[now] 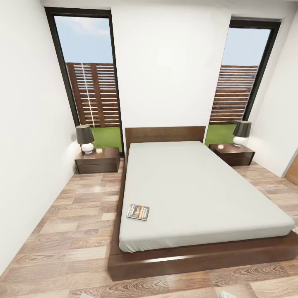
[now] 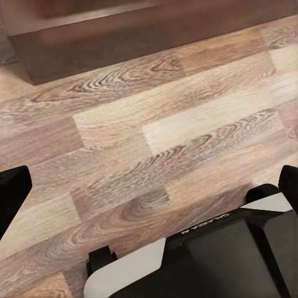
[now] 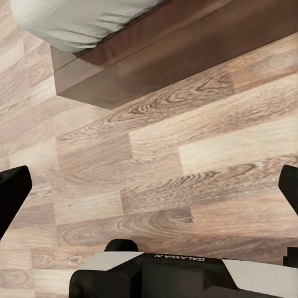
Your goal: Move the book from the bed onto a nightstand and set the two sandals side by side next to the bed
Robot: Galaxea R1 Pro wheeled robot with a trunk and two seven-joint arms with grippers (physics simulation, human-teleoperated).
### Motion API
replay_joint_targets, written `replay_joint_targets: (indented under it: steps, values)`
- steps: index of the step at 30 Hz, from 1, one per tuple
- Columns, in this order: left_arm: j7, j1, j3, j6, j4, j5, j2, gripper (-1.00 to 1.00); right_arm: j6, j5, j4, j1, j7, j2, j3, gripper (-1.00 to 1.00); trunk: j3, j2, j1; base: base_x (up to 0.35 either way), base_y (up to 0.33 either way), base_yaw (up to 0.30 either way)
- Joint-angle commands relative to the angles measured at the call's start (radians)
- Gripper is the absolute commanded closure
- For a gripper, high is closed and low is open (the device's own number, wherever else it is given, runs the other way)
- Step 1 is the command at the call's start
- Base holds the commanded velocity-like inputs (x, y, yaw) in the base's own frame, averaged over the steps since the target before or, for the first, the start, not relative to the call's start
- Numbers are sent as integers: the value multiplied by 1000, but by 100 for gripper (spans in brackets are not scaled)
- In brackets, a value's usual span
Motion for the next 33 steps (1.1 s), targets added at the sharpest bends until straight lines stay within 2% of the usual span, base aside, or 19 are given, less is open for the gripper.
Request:
replay_joint_targets:
  steps: [1, 33]
  values:
    - [-2, -1, 8, -4, 0, -11, 0, -100, -4, -6, 1, -1, 3, 0, 8, -100, -2, -2, 1, 0, 0, 0]
    - [-2, -1, 8, -4, 1, -11, 0, -100, -4, -5, 1, -1, 1, 0, 7, -100, -2, -2, 1, 0, 0, 0]
